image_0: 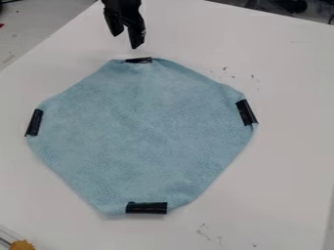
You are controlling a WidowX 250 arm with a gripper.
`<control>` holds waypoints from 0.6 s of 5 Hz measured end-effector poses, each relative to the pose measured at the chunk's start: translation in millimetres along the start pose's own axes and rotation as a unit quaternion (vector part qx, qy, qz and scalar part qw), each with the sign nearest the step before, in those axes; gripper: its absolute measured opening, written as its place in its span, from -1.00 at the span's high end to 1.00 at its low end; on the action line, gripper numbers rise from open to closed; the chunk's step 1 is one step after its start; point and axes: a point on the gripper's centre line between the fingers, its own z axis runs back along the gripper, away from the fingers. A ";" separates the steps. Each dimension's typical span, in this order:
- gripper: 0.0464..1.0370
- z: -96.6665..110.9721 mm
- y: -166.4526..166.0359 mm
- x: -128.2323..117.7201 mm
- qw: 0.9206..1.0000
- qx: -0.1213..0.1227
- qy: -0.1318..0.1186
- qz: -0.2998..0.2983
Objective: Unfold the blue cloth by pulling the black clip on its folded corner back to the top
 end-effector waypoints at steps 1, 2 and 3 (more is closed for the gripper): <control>-0.93 8.4 -23.7 -2.5 0.998 -0.008 0.068 0.012; -0.93 22.0 -52.7 -8.3 0.995 -0.011 0.096 0.039; -0.93 53.0 -77.6 -18.7 0.996 -0.005 0.053 0.067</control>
